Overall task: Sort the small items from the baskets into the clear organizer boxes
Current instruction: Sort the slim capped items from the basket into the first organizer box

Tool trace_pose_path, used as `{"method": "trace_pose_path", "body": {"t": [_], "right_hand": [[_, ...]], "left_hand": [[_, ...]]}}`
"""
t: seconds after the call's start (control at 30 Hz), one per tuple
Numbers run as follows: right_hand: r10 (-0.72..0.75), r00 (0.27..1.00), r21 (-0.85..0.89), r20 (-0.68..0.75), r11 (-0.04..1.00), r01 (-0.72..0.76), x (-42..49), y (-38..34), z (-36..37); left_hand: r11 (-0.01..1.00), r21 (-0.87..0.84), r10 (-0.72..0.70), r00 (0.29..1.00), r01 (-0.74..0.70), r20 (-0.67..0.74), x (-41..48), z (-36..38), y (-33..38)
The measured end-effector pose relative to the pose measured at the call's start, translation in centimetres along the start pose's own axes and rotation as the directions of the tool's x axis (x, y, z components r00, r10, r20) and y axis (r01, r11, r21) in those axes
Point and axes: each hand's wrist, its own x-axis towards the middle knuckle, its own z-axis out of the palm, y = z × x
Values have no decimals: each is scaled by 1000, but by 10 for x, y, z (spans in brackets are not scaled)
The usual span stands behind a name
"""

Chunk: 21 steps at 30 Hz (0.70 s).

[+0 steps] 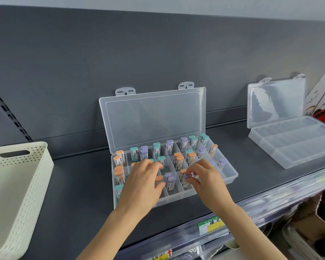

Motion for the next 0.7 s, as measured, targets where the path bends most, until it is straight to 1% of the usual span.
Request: {"method": "trace_pose_path", "body": {"t": [0.37, 0.53, 0.7], "right_hand": [[38, 999, -5, 17, 999, -38, 4, -6, -15], [-15, 1000, 45, 6, 999, 15, 12, -16, -12], [-75, 997, 61, 36, 995, 72, 19, -23, -7]], "left_hand": [[999, -9, -32, 999, 32, -9, -2, -5, 0], [998, -17, -68, 997, 67, -41, -4, -10, 1], [990, 2, -140, 985, 141, -98, -17, -19, -13]]}}
